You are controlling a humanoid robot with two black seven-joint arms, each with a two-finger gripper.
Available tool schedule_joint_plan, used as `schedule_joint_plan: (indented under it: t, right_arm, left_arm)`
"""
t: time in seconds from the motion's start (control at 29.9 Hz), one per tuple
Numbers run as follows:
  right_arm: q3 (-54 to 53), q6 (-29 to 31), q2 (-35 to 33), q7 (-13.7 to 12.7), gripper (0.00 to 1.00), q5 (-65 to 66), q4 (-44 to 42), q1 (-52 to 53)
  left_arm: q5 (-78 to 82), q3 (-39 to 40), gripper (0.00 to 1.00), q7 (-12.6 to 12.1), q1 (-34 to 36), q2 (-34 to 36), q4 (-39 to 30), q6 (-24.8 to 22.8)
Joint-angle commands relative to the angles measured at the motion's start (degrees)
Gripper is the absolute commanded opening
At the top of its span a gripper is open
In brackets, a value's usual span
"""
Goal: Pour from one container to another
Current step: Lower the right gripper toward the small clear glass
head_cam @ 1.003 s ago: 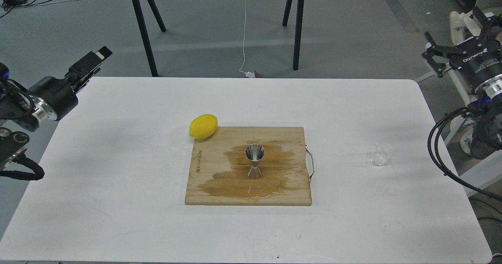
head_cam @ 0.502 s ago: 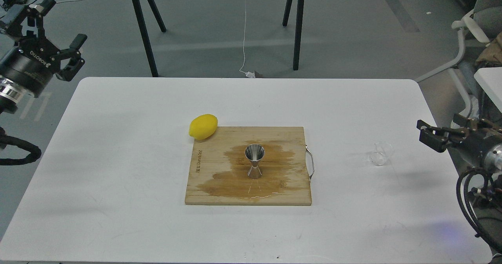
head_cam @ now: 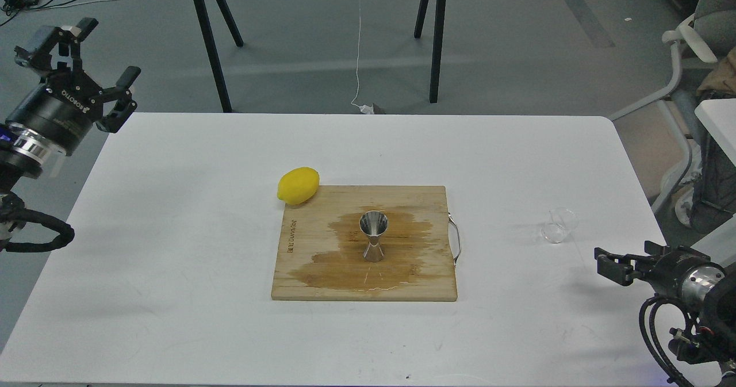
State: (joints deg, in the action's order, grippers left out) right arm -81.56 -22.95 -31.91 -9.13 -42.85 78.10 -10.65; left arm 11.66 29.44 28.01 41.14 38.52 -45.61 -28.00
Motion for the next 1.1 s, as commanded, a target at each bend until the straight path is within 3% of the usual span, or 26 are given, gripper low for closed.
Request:
schedule_joint_plan:
  t: [0.0,0.47,1.07]
  right_arm:
    - [1.8,-0.2,1.0,0.3,0.99,1.6,-0.8,1.5]
    - [4.4,-1.7,9.7,1.0,0.99,10.1,-6.5,8.3]
    - [4.4,-1.0,13.7,1.0,0.99,13.5,-13.8,16.0]
  left_arm:
    - [0.0,0.0,0.92,0.0,-0.4,0.0,0.0,0.0]
    - [0.2,0.0,0.92,0.0,-1.4,-0.7,0.4,0.0]
    - [0.3,0.0,0.92,0.0,-2.8,-1.4,1.1,0.0]
